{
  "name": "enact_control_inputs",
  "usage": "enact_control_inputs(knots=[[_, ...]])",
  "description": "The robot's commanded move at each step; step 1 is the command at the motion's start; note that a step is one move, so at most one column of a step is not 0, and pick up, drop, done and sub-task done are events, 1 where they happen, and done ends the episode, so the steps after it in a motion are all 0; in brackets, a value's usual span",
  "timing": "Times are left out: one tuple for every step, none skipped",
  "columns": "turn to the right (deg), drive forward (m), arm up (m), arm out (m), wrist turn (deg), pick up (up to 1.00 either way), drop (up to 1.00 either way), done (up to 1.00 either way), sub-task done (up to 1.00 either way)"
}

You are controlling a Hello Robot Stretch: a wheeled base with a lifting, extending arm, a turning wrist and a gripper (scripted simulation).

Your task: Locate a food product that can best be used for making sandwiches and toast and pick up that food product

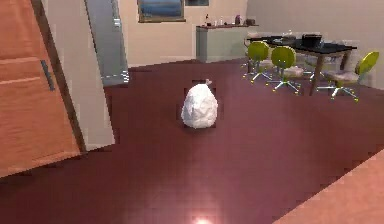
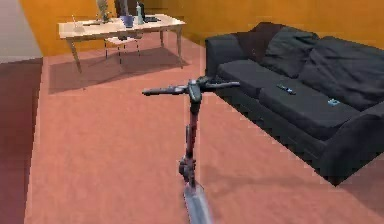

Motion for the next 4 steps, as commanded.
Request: enact_control_inputs(knots=[[15.0,0.00,0.00,0.00,0.0,0.00,0.00,0.00,0.00],[0.0,1.00,0.00,0.00,0.0,0.00,0.00,0.00,0.00],[3.0,0.00,0.00,0.00,0.0,0.00,0.00,0.00,0.00],[15.0,0.00,0.00,0.00,0.0,0.00,0.00,0.00,0.00]])
